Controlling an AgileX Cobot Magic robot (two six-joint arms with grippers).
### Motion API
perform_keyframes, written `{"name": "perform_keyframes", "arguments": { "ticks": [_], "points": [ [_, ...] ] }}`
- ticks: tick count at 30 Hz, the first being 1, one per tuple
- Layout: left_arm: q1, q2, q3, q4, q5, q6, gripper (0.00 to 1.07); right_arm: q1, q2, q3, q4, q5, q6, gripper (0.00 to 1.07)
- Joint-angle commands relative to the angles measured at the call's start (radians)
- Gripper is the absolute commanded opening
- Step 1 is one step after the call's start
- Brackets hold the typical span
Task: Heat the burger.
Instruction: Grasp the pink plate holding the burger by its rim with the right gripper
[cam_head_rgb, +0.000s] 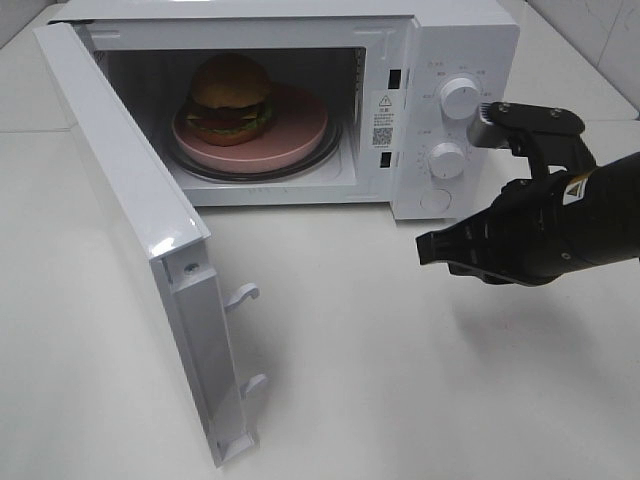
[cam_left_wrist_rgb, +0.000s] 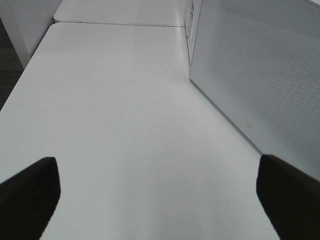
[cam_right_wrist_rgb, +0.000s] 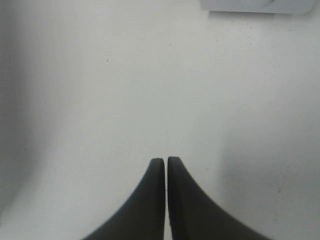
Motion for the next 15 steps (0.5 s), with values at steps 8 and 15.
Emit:
{"name": "perform_keyframes", "arguments": {
  "ticks": [8,15],
  "points": [
    [0.002,-0.017,-0.001,-0.001,0.003,0.0,1.0,0.003,-0.005,-0.119,-0.013,0.231,-0.321,0.62],
    [0.002,-0.017,-0.001,-0.001,0.003,0.0,1.0,0.003,0.012,-0.215,-0.005,0.382,-0.624,1.01]
  ]
}}
